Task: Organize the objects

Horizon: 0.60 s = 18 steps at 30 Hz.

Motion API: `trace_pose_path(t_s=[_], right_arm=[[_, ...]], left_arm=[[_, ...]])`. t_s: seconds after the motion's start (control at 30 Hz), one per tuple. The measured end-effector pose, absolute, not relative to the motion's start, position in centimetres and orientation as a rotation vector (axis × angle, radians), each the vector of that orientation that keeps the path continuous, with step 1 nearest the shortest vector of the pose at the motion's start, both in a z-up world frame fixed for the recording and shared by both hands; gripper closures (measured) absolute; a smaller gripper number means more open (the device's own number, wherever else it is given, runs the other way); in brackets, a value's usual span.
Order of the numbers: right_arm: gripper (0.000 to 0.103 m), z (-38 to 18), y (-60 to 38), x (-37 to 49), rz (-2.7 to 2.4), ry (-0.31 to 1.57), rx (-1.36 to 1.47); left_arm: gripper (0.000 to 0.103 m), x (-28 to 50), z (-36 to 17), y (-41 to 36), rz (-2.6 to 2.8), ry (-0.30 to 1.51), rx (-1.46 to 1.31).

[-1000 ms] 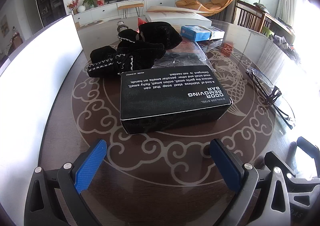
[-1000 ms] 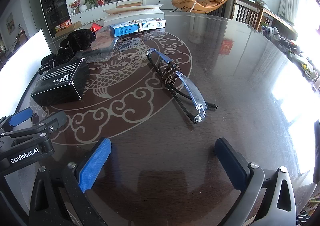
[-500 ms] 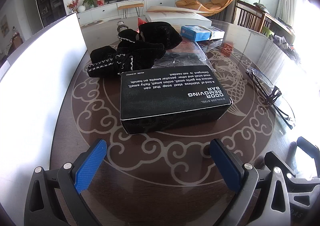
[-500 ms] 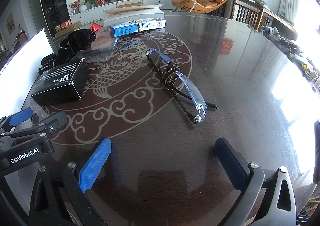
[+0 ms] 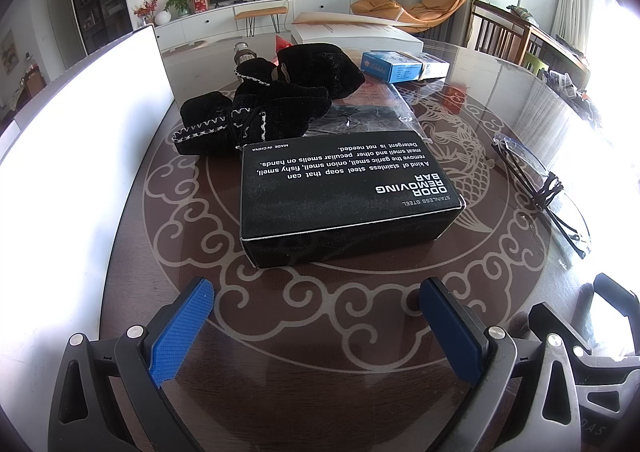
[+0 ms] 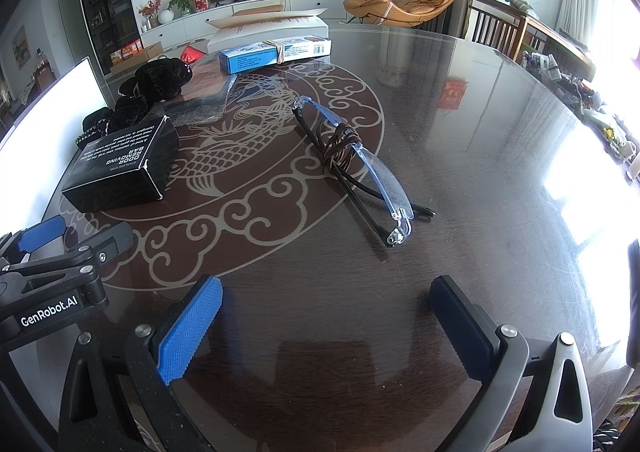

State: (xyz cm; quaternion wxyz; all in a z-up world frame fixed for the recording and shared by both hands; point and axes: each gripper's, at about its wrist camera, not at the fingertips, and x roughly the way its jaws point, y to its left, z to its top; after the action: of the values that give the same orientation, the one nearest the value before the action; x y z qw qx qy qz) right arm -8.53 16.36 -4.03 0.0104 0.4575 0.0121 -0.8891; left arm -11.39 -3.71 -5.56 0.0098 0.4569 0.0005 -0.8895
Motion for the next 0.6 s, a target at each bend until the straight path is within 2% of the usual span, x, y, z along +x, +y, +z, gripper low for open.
trace_pose_path(t_s=[0.6], right_arm=[[0.0, -4.03, 16.37, -8.52, -2.774, 0.038, 1.427]], left_arm=[[0.0, -11.35, -5.52, -3.73, -2.784, 0.005, 1.432]])
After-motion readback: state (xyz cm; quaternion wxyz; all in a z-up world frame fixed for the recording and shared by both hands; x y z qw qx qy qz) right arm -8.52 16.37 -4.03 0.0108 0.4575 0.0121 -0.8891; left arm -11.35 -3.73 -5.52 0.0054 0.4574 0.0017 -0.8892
